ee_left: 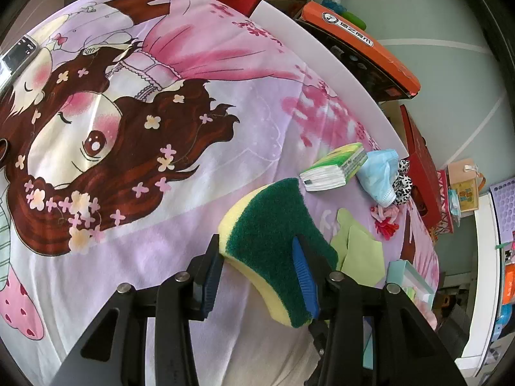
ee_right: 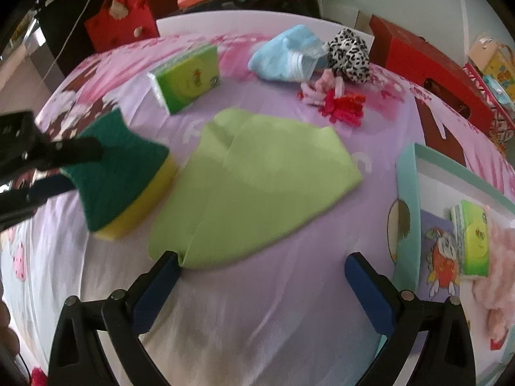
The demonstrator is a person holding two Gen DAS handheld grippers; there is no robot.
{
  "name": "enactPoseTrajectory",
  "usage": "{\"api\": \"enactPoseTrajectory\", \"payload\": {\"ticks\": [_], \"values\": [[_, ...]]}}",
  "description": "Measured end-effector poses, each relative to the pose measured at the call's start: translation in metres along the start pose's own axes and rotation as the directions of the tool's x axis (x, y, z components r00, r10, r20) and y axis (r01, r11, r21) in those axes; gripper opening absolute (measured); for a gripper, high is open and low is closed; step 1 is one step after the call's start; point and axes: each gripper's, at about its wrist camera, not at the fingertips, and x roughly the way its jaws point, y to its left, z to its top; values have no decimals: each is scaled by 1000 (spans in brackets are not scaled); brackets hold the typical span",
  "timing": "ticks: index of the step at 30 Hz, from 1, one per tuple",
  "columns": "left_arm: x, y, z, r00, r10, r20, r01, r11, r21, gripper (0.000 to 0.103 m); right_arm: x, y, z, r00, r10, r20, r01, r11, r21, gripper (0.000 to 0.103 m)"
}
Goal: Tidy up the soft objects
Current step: 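Grasp the light green cloth with the right gripper while the left gripper holds the sponge, then lift the green cloth with the right gripper while the left gripper lifts the sponge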
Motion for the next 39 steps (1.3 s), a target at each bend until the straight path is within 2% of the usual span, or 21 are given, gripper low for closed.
{"api": "enactPoseTrajectory", "payload": {"ticks": [6, 15, 17, 29, 34, 39], "values": [[1, 2, 1, 1000, -2, -6, 1, 1000, -7, 45, 4, -5, 7, 999, 6, 54, -8, 1000, 30, 100], [4, -1, 2, 1000, 17, -1, -17, 1000, -7, 49, 10, 7, 33, 994, -4, 110, 2, 1000, 22, 79], [5, -1, 2, 1000, 20, 2, -20, 1000, -7, 49, 9, 6, 33, 993, -4, 119, 1, 1000, 25, 69], [7, -2, 1, 1000, 20, 17, -20, 999, -28, 50, 4, 5, 29, 991, -8, 136, 1, 999, 49, 27], [5, 1, 1, 1000, 0, 28, 1, 999, -45, 45, 5, 1, 30, 991, 10, 135, -20, 997, 70, 18], [1, 4, 1, 999, -26, 37, 28, 998, -61, 40, 4, 1, 30, 991, 15, 135, -26, 997, 77, 15]]}}
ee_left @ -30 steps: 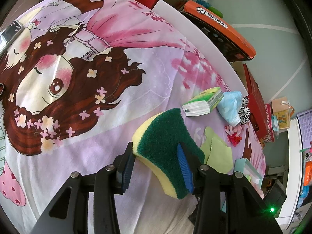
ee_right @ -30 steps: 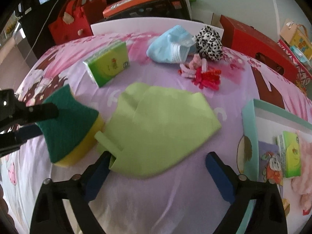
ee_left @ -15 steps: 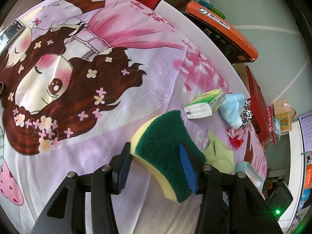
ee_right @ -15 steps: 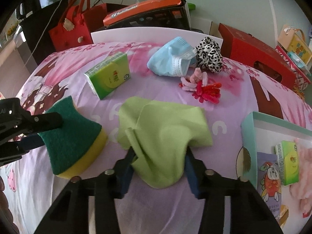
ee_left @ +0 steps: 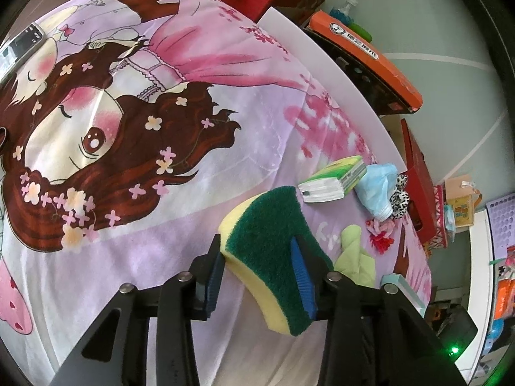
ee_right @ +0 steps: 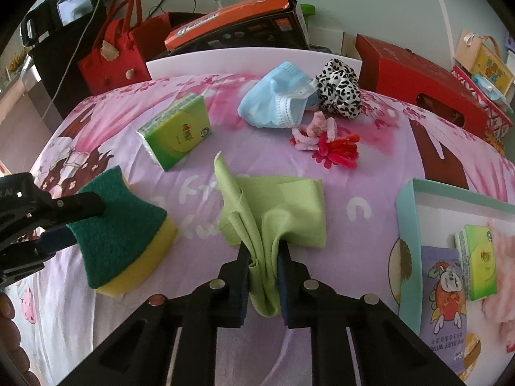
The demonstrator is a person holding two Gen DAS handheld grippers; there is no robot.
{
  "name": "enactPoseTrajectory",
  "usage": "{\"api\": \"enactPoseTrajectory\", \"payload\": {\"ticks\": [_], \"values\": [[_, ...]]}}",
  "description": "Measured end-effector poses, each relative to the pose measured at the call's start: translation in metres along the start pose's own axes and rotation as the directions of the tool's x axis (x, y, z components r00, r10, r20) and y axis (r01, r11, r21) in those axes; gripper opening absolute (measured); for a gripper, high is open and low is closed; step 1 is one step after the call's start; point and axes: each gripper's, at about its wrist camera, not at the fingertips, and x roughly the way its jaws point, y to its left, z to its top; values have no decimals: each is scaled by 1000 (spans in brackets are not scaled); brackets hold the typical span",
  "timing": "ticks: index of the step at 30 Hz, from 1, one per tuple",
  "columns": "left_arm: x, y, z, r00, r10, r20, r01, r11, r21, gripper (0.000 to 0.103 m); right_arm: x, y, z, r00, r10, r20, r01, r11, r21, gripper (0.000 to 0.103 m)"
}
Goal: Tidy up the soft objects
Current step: 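Lift the green cloth with the right gripper while the left gripper lifts the sponge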
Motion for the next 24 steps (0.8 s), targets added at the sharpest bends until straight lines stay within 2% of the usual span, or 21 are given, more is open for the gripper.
{"api": "enactPoseTrajectory", "payload": {"ticks": [10, 24], "values": [[-13, -5, 2, 999, -48, 24, 48, 999, 12, 36, -11, -6, 2, 999, 32, 13, -32, 999, 36, 12], [-49, -26, 3, 987, -133, 94, 127, 989, 73, 36, -69, -14, 17, 990, 17, 142, -25, 998, 58, 12]]}}
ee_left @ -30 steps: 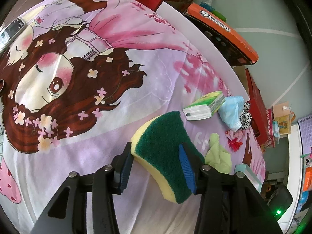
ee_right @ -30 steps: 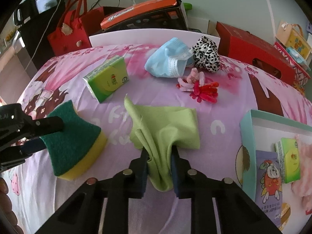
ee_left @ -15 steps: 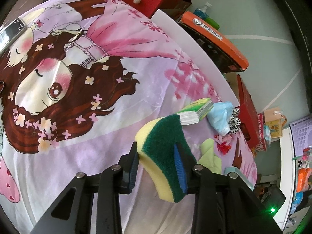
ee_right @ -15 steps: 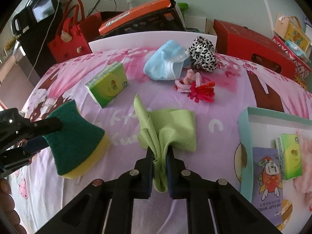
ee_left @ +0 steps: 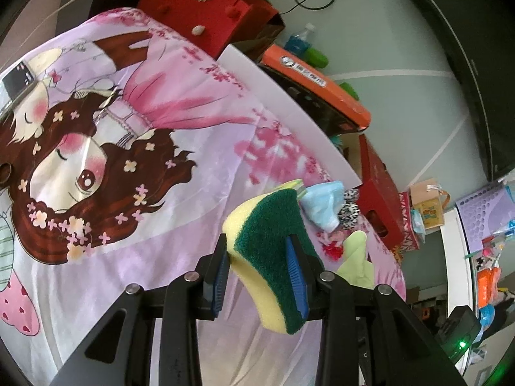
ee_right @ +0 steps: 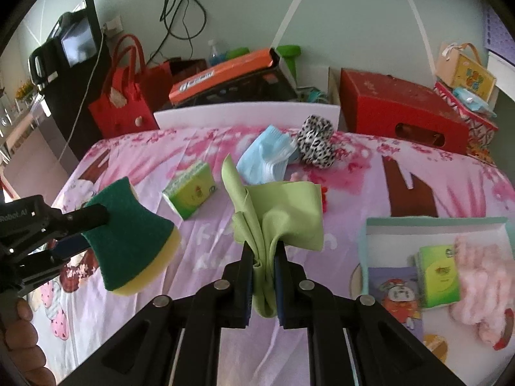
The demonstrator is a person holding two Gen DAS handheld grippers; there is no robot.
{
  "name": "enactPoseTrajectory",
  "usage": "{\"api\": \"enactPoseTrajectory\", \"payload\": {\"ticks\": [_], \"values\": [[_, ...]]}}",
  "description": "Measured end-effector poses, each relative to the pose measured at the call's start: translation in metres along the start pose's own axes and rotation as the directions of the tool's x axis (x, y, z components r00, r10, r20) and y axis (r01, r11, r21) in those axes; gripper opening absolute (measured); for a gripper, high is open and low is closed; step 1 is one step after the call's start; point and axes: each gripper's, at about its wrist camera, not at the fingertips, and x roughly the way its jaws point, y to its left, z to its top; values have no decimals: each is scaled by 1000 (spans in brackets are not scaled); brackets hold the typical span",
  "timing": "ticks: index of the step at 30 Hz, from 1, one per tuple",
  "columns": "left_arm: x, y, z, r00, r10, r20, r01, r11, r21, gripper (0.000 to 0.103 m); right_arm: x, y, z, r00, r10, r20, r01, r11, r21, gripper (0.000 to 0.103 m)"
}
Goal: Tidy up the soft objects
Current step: 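Lift the green cloth with the right gripper while the left gripper lifts the sponge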
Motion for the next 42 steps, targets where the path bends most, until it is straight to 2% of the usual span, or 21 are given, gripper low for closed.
{"api": "enactPoseTrajectory", "payload": {"ticks": [18, 25, 34, 42], "values": [[-13, -40, -14, 998, -63, 11, 62, 992, 110, 36, -49, -31, -1, 997, -61, 51, 58, 997, 55, 12], [-9, -67, -25, 995, -104, -10, 104, 978, 180, 36, -65, -79, -3, 988, -143, 52, 134, 981, 138, 12], [12, -116, -58, 982, -158, -103, 182, 937, 299, 36, -94, -155, -12, 968, -250, 40, 228, 929, 292, 12], [36, -164, -106, 959, -191, -210, 265, 869, 418, 37, -112, -205, -27, 948, -318, 2, 291, 872, 393, 12]]}}
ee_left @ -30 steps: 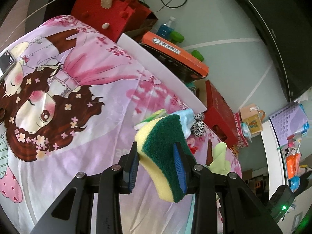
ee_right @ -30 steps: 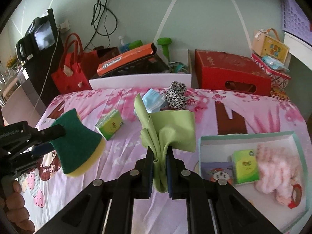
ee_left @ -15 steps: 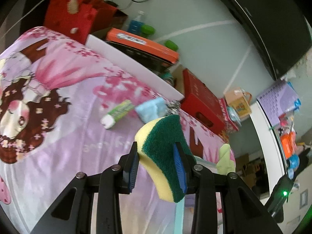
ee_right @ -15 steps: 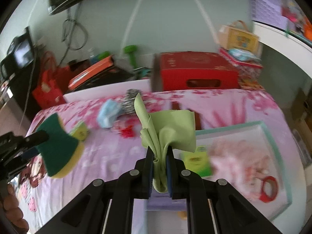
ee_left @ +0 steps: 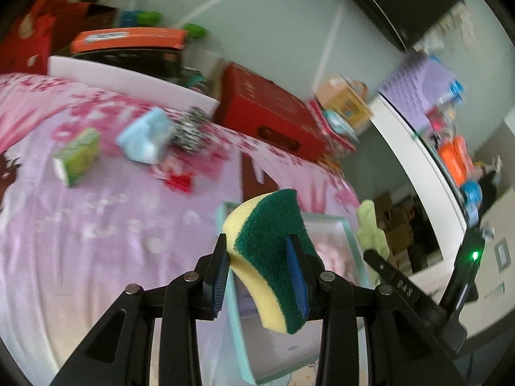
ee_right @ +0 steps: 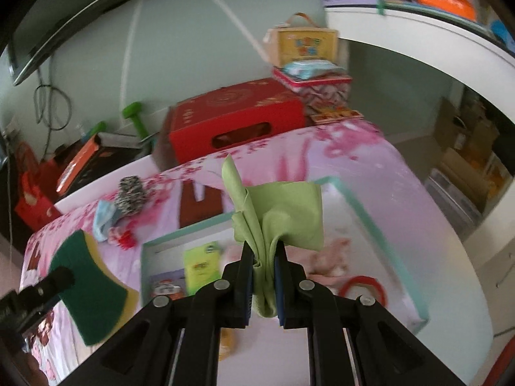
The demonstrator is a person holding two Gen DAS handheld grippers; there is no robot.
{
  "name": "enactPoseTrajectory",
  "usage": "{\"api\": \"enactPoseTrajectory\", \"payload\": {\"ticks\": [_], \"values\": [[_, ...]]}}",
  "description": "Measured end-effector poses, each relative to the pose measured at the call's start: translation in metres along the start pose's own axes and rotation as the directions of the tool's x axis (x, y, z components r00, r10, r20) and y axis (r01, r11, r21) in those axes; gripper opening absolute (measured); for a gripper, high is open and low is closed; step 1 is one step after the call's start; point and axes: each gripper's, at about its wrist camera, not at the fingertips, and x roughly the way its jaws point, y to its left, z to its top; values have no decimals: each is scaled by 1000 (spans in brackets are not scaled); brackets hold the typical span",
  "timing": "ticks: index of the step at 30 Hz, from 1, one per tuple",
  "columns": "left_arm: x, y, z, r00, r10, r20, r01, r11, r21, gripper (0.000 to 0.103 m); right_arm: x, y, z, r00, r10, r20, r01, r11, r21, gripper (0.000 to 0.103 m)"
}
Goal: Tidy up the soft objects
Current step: 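Lift the green cloth with the right gripper while the left gripper lifts the sponge, then carry the cloth and sponge over the tray and open both grippers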
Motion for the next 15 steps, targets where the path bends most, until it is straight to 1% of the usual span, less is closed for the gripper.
{"api": "enactPoseTrajectory", "payload": {"ticks": [3, 9, 12, 15], "values": [[16, -18, -8, 999, -23, -34, 25, 999, 46, 37, -1, -14, 0, 999, -37, -2, 37, 999, 14, 12], [40, -30, -21, 994, -45, -99, 52, 996, 73, 37, 5, -42, -3, 997, -69, -40, 73, 993, 90, 12], [49, -30, -25, 993, -25, -115, 34, 996, 83, 38, 14, -45, -5, 993, -88, -73, 95, 991, 89, 14], [58, -26, -29, 991, 0, -133, 11, 997, 82, 38, 26, -45, -10, 991, -73, -112, 84, 992, 91, 15]]}}
